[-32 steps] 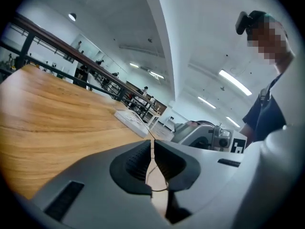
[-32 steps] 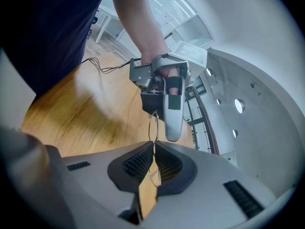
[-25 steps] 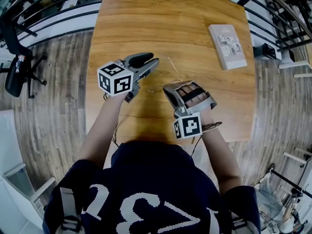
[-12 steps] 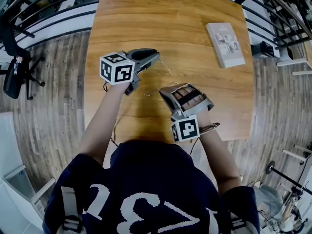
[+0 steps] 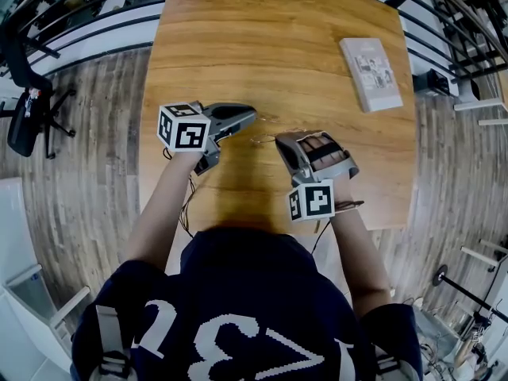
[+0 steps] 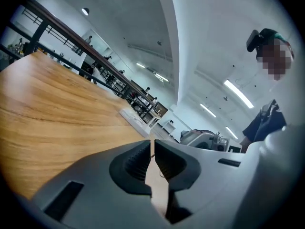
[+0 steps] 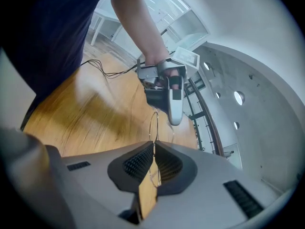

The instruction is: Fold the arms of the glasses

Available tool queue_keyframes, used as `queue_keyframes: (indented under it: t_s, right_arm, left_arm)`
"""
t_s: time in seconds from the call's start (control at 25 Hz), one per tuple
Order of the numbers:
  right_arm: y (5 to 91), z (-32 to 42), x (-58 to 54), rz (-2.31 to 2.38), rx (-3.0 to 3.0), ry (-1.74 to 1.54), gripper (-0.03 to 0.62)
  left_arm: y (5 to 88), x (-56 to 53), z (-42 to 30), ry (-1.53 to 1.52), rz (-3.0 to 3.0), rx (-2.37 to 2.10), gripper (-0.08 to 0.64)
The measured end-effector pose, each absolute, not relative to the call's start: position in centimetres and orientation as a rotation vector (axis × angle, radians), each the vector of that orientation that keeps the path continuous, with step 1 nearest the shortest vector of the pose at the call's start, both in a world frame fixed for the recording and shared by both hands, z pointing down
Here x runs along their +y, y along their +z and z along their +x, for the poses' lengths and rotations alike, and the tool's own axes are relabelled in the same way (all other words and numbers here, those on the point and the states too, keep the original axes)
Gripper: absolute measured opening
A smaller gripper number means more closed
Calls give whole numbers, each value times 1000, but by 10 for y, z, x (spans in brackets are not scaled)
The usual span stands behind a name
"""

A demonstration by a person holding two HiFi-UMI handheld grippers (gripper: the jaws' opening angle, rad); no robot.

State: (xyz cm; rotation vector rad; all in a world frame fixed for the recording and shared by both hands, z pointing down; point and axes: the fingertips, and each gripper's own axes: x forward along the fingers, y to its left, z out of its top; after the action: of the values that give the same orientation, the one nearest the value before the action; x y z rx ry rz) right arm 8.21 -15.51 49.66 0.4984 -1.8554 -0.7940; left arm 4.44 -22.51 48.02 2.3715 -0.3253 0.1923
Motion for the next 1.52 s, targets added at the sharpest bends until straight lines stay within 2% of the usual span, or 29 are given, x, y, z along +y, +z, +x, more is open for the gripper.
queue_keyframes:
  t_s: [0.32, 0.56, 0.84, 1.4, 1.52]
  right_arm:
    - [506, 87, -160, 492, -1849, -775, 34]
    - [523, 96, -170, 482, -1863, -709, 34]
    - [574, 111, -198, 428, -1924, -455, 34]
    - [633, 134, -264, 393, -2066, 56, 44]
    - [636, 138, -266, 401, -2062, 67, 77]
  left_arm:
    - [495, -191, 50, 228, 2305, -208, 38]
    - [498, -210, 34, 176, 2357, -419, 38]
    - [505, -226, 7, 173, 2390, -668, 32]
    - [516, -223, -7, 193, 2343, -674, 32]
    - [514, -225, -9, 186, 2350, -690, 32]
